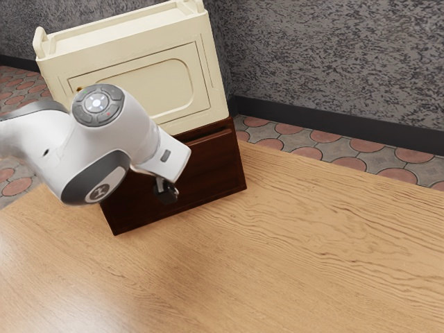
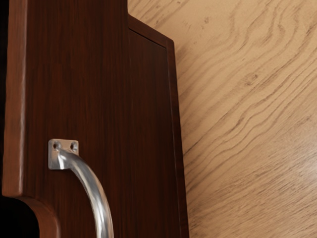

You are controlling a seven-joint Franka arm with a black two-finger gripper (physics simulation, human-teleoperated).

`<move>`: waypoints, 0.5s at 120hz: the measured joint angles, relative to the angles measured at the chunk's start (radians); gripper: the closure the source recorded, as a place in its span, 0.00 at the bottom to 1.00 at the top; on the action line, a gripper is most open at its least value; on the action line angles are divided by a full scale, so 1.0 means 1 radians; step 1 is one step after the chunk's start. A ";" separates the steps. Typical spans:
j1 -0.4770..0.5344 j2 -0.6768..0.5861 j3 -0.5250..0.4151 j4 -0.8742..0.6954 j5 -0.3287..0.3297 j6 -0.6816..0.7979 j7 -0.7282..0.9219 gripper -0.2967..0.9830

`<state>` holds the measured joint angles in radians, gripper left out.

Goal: Pull the drawer handle with one arm to open the drawer

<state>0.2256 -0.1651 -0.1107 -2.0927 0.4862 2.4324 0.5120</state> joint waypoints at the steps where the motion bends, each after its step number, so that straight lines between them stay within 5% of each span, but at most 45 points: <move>1: 0.001 0.005 0.002 0.004 0.000 0.000 0.001 0.23; 60: -0.003 0.064 0.005 0.036 -0.004 -0.003 0.017 0.23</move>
<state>0.2224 -0.1012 -0.1058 -2.0567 0.4822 2.4293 0.5295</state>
